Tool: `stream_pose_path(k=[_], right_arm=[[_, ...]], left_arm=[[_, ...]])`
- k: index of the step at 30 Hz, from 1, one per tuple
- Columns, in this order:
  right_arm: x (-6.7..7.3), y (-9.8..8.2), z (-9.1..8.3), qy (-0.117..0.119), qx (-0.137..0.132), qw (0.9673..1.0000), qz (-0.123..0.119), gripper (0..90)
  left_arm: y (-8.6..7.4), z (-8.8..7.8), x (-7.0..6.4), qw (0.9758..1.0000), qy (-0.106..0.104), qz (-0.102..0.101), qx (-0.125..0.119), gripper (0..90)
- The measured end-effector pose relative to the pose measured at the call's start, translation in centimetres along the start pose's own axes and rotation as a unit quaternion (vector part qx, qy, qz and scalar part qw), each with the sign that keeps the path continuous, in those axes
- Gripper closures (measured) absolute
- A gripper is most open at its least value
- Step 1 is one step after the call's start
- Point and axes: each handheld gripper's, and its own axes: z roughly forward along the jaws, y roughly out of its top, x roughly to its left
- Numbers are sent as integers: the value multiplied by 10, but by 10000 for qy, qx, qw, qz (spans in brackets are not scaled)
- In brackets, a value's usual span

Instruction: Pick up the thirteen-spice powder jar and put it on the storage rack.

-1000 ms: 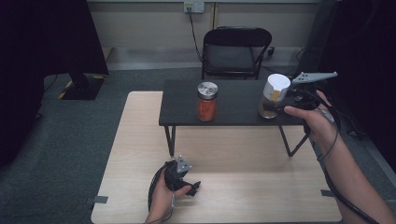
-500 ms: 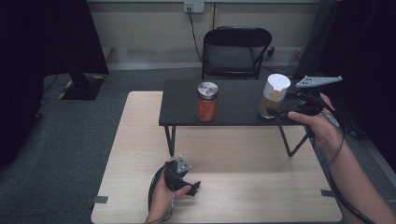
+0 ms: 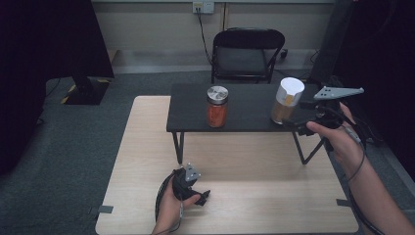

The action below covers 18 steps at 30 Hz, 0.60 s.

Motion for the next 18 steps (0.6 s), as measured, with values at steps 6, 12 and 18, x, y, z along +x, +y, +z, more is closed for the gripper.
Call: stream_pose_path(k=[6,12,18], right_arm=[[4,-6,-3,-50,-6,10000,0,10],[7,-13,-6,-51,-9,10000,-13,10],[11,-21,-11,-15,-54,10000,-81,10]], left_arm=[[0,0,0,10000,0,1,0,0],[0,0,0,10000,0,1,1,0],[0,0,0,10000,-1,-2,-3,0]])
